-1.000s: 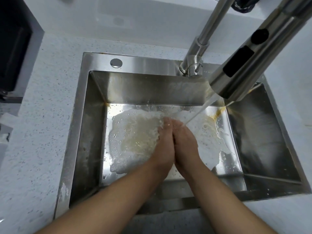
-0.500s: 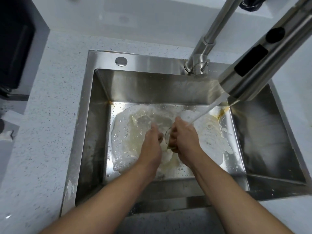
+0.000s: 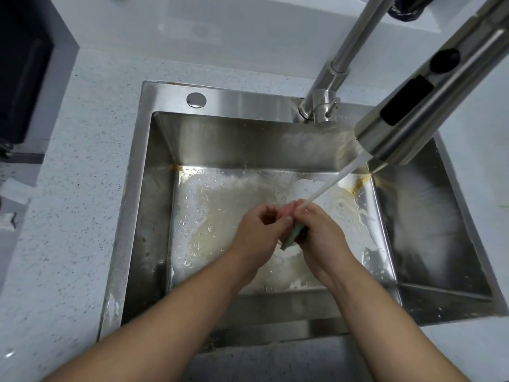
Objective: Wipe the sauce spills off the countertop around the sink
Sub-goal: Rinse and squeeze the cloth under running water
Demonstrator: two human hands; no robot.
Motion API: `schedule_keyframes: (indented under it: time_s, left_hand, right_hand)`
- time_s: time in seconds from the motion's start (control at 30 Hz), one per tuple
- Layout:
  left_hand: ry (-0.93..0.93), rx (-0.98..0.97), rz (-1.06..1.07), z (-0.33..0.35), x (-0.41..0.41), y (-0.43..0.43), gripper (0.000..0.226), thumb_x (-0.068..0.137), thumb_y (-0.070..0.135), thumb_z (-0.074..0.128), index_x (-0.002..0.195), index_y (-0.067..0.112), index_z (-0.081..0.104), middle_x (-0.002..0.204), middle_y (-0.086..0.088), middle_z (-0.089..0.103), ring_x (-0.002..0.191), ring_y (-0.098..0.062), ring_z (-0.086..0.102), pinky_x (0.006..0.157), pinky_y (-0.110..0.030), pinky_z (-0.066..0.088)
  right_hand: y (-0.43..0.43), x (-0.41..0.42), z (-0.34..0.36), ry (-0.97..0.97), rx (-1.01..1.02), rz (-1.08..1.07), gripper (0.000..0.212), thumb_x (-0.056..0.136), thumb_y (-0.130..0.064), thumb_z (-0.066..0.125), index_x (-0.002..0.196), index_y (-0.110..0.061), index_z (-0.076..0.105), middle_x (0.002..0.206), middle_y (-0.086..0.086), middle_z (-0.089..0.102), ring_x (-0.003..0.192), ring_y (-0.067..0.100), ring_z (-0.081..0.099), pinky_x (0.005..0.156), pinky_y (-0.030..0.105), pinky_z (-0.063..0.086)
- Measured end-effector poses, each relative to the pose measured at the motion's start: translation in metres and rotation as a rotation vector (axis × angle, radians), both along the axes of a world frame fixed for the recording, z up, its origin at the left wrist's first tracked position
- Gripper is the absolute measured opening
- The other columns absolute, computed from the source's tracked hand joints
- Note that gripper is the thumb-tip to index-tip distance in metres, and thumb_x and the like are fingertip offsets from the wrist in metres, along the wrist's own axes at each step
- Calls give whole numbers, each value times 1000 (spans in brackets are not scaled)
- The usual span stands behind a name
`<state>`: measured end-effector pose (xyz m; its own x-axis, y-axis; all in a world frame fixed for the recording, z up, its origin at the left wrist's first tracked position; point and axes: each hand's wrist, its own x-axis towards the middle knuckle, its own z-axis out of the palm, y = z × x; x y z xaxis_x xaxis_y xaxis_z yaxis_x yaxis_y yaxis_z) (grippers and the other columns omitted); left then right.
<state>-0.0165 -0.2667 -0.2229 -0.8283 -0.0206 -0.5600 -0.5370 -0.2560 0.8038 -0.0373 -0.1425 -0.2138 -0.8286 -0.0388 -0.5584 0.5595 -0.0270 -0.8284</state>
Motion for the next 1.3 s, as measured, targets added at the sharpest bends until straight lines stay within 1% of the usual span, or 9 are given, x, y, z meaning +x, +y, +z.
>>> schedule_keyframes:
  time_s: [0.1,0.3,0.47,0.63,0.73,0.93,1.1,1.23,1.3]
  left_hand:
    - [8,40,24,1,-3,-2,14,94,14,67,102,3,64,96,-12,72,88,-22,68,91,-45,57]
    - [-25,7,104,1,-10,-5,9,102,19,57,95,17,53,103,-15,66,78,-21,64,59,-33,54]
    - [-101,140,157,3,-13,-3,24,99,24,62,113,5,63,113,-23,69,87,-27,69,79,-42,59]
    - [-178,469,-38,10,-18,-3,42,102,44,44,102,24,81,102,-2,76,91,-19,67,86,-40,51]
    - [-166,475,-44,4,-22,2,42,105,44,40,109,17,72,107,-14,68,81,-25,63,76,-39,51]
    - [-70,369,129,1,-26,7,32,104,12,50,135,20,54,110,-5,75,80,-20,74,65,-38,60]
    - [59,254,139,7,-21,21,39,105,7,43,142,20,48,122,-11,69,99,-22,68,67,-27,55]
    - [87,272,48,23,-10,44,29,108,23,42,126,34,62,108,22,72,101,7,66,78,-10,51]
    - [54,262,91,21,-16,40,29,107,37,43,128,34,62,113,20,71,108,5,64,87,-14,50]
  right_hand:
    - [4,-1,6,-61,26,-17,26,104,-26,57,98,-8,75,84,7,73,79,17,70,71,31,57]
    - [8,0,3,48,173,-121,25,106,-17,48,115,-18,71,113,8,74,102,23,73,84,45,62]
    - [-2,3,9,-5,59,-150,16,104,-17,54,111,-12,68,75,9,64,45,12,52,36,24,39]
    - [1,-3,18,-59,-213,-87,25,98,-20,64,116,-3,67,86,10,72,69,20,68,44,24,50]
    - [5,-6,18,2,-90,14,19,100,-9,60,116,-6,69,97,18,76,81,26,71,59,33,55]
    - [9,-7,23,142,84,-125,8,100,-6,60,100,-7,67,61,4,61,44,14,44,39,25,37]
    - [-6,-3,25,117,-79,-101,25,103,-15,52,104,-5,75,96,17,74,80,21,65,63,27,50]
    - [-14,-13,26,-19,-336,-238,27,103,-22,56,90,-13,78,84,3,69,74,12,68,68,23,57]
    - [-23,-3,23,-21,-324,-194,27,105,-30,54,105,-23,80,105,-5,77,97,7,73,89,25,56]
